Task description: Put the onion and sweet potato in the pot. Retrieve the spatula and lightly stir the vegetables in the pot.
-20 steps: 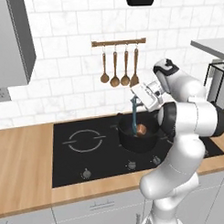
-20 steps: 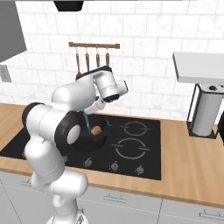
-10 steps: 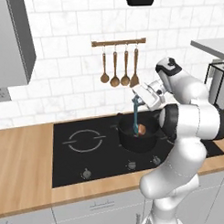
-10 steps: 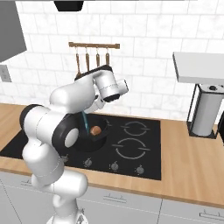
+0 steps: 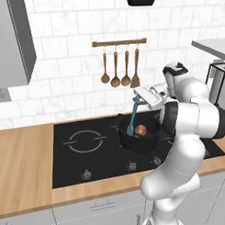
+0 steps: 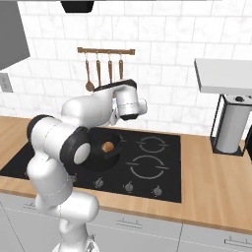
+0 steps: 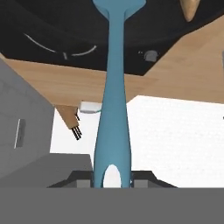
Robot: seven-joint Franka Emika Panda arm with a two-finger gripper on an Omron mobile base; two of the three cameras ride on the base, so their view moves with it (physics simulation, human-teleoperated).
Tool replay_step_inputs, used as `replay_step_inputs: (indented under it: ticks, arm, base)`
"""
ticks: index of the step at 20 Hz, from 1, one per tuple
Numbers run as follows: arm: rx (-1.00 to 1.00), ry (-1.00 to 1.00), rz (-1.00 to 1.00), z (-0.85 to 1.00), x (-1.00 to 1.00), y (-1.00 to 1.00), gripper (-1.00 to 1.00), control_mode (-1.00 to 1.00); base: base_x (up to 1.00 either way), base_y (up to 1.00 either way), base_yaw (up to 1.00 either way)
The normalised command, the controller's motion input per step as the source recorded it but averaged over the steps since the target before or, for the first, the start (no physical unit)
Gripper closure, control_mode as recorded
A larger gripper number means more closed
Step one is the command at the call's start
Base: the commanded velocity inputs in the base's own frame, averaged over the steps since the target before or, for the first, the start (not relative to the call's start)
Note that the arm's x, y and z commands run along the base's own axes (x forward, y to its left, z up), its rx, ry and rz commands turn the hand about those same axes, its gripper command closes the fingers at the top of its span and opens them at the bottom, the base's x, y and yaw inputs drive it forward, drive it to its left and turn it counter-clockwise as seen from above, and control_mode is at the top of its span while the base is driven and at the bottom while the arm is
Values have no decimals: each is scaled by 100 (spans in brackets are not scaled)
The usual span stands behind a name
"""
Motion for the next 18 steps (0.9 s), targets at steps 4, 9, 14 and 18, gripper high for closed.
replay_step_inputs:
  ticks: [4, 9, 14, 18]
  arm:
    - [0, 5, 1, -26, 0, 0, 100, -100]
    - [-9, 3, 0, -22, -12, -2, 100, -100]
    - [-20, 0, 0, 0, 0, -19, 100, -100]
    - [-15, 0, 0, 4, 7, -1, 100, -100]
  base:
    - [0, 0, 0]
    - [0, 0, 0]
    - [0, 0, 0]
    - [0, 0, 0]
